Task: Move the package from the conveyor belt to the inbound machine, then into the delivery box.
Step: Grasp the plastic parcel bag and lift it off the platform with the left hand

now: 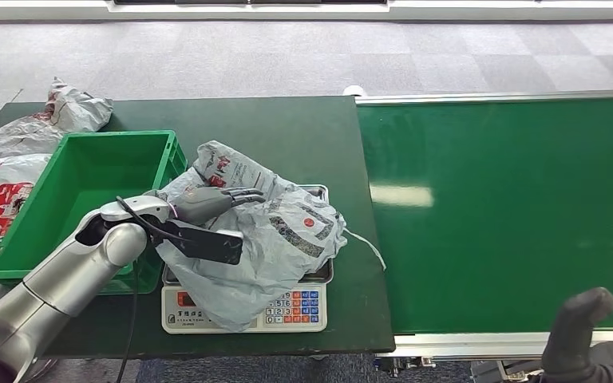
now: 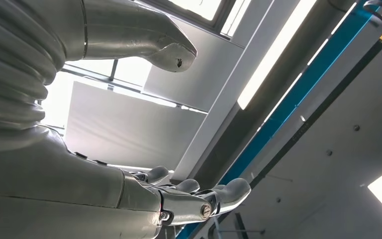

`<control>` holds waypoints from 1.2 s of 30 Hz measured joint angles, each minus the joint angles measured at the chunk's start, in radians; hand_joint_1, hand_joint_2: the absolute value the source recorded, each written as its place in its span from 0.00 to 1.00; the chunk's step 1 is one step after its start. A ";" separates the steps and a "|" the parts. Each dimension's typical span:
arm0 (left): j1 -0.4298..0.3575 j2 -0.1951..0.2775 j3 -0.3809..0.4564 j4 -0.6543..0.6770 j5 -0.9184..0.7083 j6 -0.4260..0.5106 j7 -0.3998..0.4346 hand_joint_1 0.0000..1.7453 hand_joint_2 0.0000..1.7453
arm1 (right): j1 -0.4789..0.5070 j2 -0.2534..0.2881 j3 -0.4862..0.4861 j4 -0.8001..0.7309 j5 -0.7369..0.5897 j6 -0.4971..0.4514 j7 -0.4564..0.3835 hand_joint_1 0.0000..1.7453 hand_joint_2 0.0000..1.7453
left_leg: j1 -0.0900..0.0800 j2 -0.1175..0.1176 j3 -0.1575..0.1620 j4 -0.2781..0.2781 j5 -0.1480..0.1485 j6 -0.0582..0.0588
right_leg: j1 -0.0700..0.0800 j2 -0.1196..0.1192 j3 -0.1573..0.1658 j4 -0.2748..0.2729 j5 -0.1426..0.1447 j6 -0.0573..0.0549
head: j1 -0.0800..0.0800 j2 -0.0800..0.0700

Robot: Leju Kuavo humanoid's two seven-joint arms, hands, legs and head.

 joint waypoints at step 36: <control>0.100 -0.073 -0.172 0.240 -0.041 0.239 -0.067 1.00 1.00 | -0.002 0.005 -0.003 0.017 0.017 0.000 0.012 0.00 1.00 | -0.002 -0.007 0.009 -0.001 -0.005 0.003 | -0.002 -0.005 0.021 -0.001 -0.008 0.003 | 0.000 0.000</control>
